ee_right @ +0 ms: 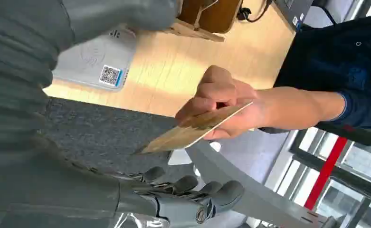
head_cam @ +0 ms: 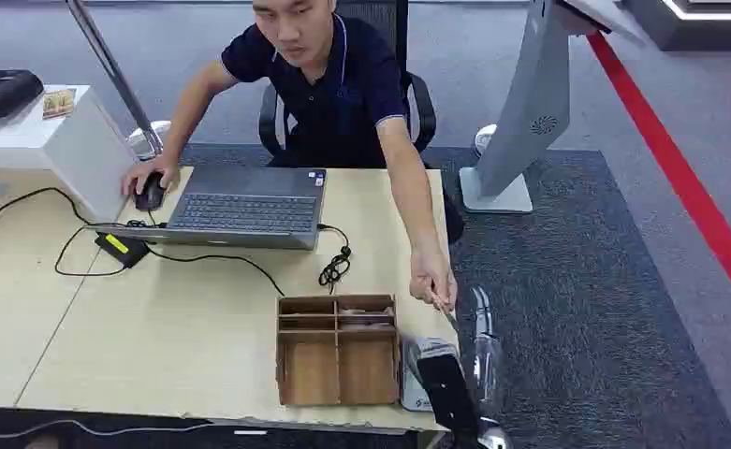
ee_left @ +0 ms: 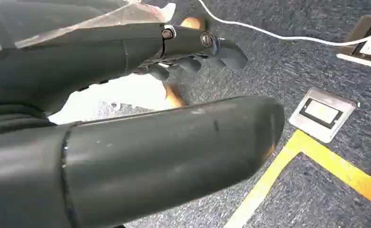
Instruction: Pass the card to the sensor for recognition and then transmit it.
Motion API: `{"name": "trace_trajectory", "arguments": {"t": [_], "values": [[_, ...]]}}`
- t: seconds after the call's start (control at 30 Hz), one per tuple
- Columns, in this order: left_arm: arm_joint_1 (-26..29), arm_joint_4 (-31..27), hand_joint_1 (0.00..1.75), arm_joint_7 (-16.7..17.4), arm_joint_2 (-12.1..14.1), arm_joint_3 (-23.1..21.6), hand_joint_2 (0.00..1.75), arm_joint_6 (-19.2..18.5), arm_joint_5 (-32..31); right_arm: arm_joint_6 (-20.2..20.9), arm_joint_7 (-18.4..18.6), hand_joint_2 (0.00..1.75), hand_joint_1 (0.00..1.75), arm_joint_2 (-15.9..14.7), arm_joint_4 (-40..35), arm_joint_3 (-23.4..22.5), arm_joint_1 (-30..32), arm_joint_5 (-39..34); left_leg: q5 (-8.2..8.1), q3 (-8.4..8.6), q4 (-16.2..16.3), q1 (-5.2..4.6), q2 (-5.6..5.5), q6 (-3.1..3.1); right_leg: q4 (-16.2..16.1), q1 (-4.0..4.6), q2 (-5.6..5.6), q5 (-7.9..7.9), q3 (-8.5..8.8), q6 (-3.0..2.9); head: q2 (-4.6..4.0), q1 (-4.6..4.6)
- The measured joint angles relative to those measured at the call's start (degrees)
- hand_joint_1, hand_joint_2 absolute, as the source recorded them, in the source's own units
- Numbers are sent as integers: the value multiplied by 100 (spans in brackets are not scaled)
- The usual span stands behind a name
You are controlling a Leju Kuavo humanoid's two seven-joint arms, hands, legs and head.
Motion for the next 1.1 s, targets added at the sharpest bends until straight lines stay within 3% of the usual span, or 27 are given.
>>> {"name": "trace_trajectory", "arguments": {"t": [1.1], "values": [[0,0,0,-20,0,-4,0,-15,0,2,85,175,175,-33,70,24,119,-68,0,0,0,0,0,0,0,0,0,0,-1,0,0,0]]}}
